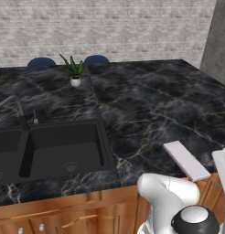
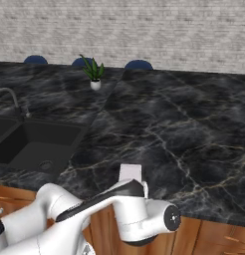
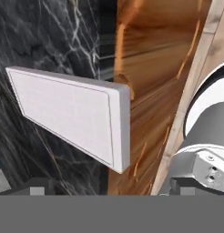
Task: The ice cube tray has been filled with water. Take the tray and place it in the freezer to make ice. Close the freezer door after placing the tray.
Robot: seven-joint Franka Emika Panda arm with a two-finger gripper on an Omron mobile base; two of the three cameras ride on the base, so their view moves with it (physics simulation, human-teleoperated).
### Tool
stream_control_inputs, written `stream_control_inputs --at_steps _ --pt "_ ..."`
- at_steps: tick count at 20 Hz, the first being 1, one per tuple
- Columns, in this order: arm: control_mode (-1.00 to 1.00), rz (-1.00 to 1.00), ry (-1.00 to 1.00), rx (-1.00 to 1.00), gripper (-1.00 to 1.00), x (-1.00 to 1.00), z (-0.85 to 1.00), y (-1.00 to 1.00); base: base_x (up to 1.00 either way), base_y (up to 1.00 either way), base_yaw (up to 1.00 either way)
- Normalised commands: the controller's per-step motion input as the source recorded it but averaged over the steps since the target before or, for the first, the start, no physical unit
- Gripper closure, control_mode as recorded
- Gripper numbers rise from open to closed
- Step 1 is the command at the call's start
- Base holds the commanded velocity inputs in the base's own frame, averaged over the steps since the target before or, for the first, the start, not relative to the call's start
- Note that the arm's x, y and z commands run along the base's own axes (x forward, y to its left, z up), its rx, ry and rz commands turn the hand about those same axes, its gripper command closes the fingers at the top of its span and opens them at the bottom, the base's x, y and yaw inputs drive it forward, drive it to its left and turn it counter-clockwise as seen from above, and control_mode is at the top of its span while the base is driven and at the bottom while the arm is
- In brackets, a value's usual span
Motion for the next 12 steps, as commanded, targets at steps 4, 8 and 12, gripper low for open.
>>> stream_control_inputs --at_steps 4,8,12 --pt "-1.0 -0.03 -0.06 0.01 -1.0 0.0 -0.28 -0.24 0.0 0.0 0.0" --pt "-1.0 0.0 -0.03 0.0 -1.0 0.01 -0.15 -0.07 0.0 0.0 0.0" --pt "-1.0 0.0 -0.07 0.0 -1.0 0.03 -0.03 0.09 0.0 0.0 0.0"
